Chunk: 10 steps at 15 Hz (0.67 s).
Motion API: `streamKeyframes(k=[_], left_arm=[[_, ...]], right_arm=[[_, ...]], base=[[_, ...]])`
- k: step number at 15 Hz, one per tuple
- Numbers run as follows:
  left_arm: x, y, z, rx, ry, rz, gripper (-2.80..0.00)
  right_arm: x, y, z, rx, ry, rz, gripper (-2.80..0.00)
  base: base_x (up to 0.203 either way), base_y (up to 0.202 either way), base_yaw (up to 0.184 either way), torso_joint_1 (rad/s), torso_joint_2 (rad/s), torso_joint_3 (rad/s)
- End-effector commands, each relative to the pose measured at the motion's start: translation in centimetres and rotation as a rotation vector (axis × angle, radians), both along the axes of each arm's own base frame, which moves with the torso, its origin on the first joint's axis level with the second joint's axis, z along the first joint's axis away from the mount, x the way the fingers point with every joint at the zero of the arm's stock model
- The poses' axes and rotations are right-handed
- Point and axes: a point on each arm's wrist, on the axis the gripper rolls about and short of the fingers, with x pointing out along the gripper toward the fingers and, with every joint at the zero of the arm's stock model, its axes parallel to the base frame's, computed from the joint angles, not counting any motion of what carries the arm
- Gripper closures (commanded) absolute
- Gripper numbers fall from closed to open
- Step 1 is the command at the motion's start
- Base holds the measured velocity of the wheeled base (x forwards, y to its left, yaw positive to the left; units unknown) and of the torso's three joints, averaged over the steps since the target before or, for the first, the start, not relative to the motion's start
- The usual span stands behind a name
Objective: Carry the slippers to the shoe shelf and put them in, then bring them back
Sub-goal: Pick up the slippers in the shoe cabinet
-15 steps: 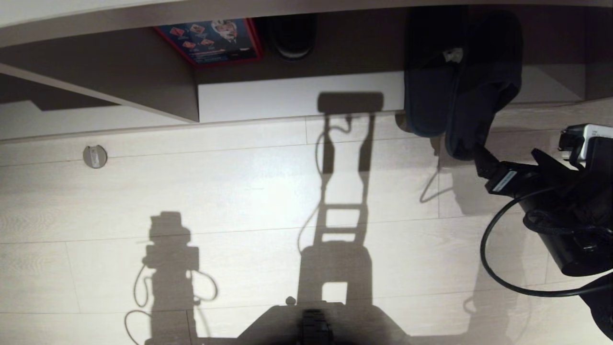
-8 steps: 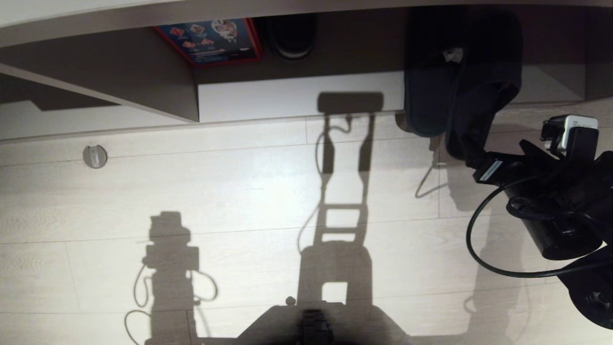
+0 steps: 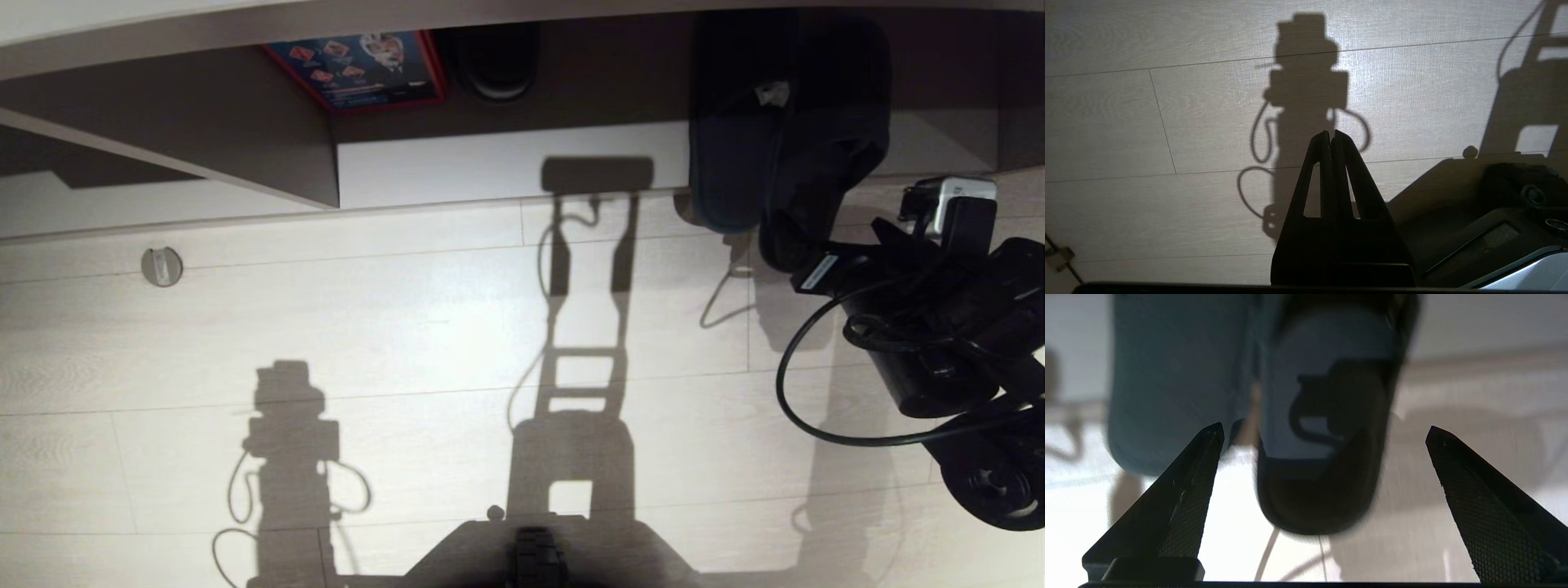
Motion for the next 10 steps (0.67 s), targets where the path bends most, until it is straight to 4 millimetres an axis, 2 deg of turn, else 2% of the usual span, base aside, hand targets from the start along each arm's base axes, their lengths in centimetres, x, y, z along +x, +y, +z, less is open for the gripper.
streamKeyframes(k=[1, 5, 10], left_arm=[[0.0, 0.0, 0.0, 0.0, -0.001, 0.001, 0.0], [0.0, 0.0, 0.0, 0.0, -0.001, 0.001, 0.0], [0.0, 0.0, 0.0, 0.0, -0.001, 0.001, 0.0]], right_arm=[[0.4, 0.3, 0.7, -0.002, -0.033, 0.003, -2.8], [1.2, 0.5, 1.8, -0.017, -0.078, -0.009, -2.8], [2.7, 0.8, 1.5, -0.025, -0.08, -0.01, -2.8]], base=[[0.0, 0.0, 0.0, 0.0, 0.0, 0.0], [0.0, 0.0, 0.0, 0.0, 0.0, 0.0], [0.0, 0.0, 0.0, 0.0, 0.0, 0.0]])
